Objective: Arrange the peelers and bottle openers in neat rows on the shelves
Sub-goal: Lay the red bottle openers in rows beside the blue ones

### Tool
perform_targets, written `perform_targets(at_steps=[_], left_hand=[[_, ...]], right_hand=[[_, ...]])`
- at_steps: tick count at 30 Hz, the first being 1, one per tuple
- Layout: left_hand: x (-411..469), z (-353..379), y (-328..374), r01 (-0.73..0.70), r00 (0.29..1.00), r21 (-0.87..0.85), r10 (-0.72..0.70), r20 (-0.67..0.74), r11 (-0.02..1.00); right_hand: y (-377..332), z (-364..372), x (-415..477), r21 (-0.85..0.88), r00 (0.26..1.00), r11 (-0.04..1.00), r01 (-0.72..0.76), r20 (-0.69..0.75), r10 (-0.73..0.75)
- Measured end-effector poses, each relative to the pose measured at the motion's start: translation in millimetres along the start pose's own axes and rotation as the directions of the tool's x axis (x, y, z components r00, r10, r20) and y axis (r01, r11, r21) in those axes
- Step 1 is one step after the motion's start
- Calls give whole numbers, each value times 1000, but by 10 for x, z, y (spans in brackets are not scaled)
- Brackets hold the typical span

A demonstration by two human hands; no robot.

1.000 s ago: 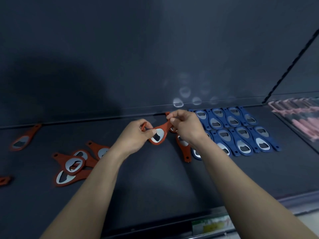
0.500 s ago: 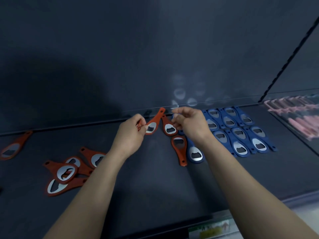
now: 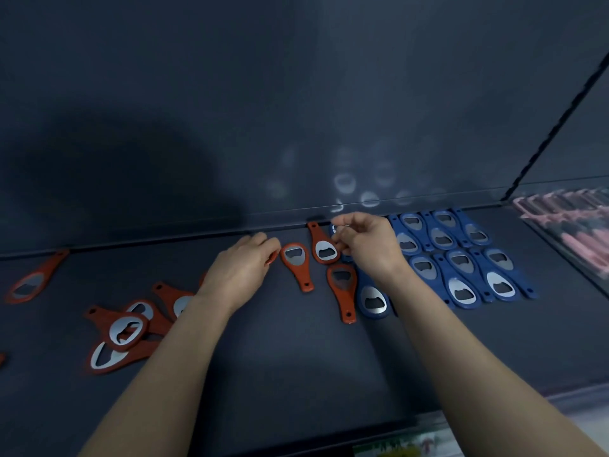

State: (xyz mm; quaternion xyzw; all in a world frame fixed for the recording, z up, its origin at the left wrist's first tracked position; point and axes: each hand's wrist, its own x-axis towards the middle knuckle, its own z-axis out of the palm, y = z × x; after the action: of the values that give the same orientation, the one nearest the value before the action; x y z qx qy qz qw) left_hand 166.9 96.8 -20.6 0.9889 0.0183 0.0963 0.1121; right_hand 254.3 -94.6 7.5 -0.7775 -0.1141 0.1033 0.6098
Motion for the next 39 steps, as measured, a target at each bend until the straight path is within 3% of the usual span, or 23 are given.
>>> perform_targets(at_steps=[3, 5, 10, 18, 21, 24, 27, 31, 36, 39], left_hand=[[-3, -37, 57, 70, 996, -201, -81, -47, 977], [23, -47, 147, 116, 993, -276, -114, 22, 954], [152, -17, 252, 188, 970, -274, -134, 204, 943], [322, -3, 254, 195, 958, -292, -119, 261, 936], [303, -19, 277, 200, 969, -309, -142, 200, 930], [254, -71, 309, 259, 966, -434, -223, 135, 863], [192, -169, 330, 354, 933, -506, -263, 245, 786], [60, -288, 370, 456, 877, -625, -201, 436, 633], [-126, -250, 346, 475, 865, -702, -134, 484, 530], [-209, -236, 354, 477, 872, -706, -183, 454, 523]], right_hand=[[30, -27, 7, -6, 1000, 1000, -7, -12, 7], [45, -35, 11, -13, 1000, 1000, -12, -23, 12], [80, -83, -13, -36, 999, 999, -19, -34, 18], [125, -192, -40, -57, 997, 997, -47, -65, 43], [122, -216, -56, -59, 997, 997, -43, -68, 39], [103, -212, -64, -56, 998, 998, -36, -59, 32], [55, -182, -68, -40, 999, 999, -23, -34, 21], [4, -129, -82, -8, 1000, 1000, -11, 15, 12], [-4, -66, -130, -5, 999, 1000, -5, 50, 5], [-12, -46, -162, 17, 997, 1000, -12, 74, 11]])
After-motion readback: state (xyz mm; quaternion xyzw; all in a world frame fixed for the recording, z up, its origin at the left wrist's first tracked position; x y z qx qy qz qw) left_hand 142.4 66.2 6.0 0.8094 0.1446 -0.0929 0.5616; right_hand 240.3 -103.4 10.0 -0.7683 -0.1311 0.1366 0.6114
